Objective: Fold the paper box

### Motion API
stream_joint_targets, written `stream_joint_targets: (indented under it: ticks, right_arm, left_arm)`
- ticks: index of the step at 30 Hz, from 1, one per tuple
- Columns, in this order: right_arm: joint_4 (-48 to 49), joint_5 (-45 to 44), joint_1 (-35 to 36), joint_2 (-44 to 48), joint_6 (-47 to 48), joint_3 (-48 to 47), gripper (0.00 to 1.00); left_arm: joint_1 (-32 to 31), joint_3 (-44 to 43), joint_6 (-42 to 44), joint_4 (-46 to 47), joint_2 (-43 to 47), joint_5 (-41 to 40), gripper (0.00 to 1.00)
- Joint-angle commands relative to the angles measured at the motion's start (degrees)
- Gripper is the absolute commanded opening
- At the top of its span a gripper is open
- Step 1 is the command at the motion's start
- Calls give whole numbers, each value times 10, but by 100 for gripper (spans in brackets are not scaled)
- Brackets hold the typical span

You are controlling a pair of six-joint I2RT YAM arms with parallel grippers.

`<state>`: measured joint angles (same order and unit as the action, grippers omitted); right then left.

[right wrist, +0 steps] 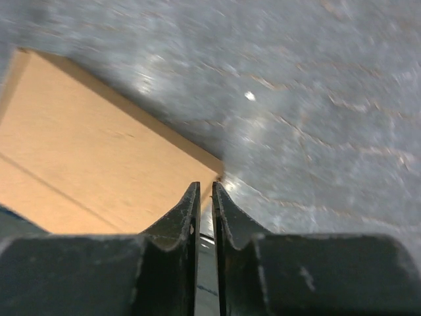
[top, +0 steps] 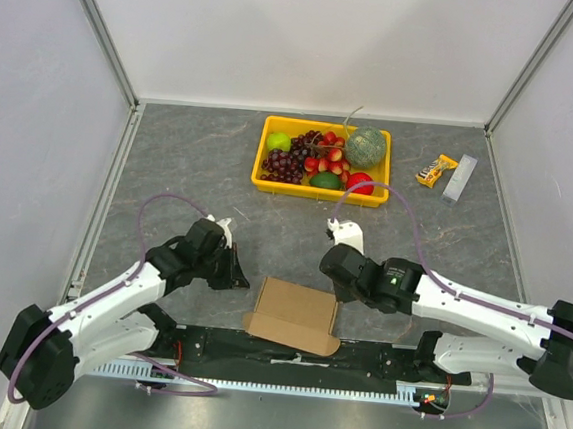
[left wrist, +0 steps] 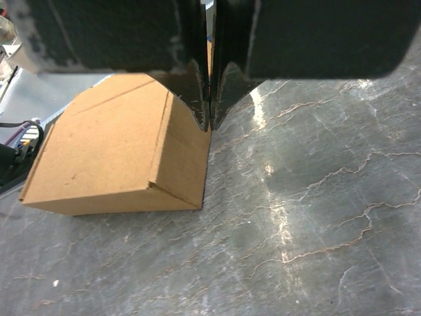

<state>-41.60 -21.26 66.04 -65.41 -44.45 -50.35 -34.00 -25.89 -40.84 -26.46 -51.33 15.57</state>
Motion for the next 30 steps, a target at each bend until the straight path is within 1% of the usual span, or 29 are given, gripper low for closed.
stream_joint_targets:
  ticks: [1, 3, 6, 11, 16, 19, 25, 30]
  right_arm:
    - [-119, -47, 0, 1, -101, 33, 15]
    - [-103, -26, 0, 6, -118, 64, 9]
    - [-53, 9, 0, 19, -131, 110, 6]
    - [27, 85, 0, 17, -146, 153, 5]
    - [94, 125, 0, 21, -151, 170, 5]
    - [118, 128, 0, 27, -153, 172, 4]
    - [123, 113, -4, 3, -146, 161, 4]
    - [131, 97, -31, -17, -117, 148, 2]
  left_arm:
    - [-5, -28, 21, 14, -37, 8, 4]
    - [-11, -35, 30, 14, -54, 7, 2]
    - [-26, -40, 38, 18, -77, 7, 2]
    - [-63, -45, 34, 39, -100, 5, 2]
    - [-84, -44, 26, 46, -117, 0, 2]
    - [-96, -43, 23, 45, -118, -6, 2]
    - [-99, -42, 17, 52, -123, -12, 2]
    - [-99, -60, 19, 53, -148, -36, 2]
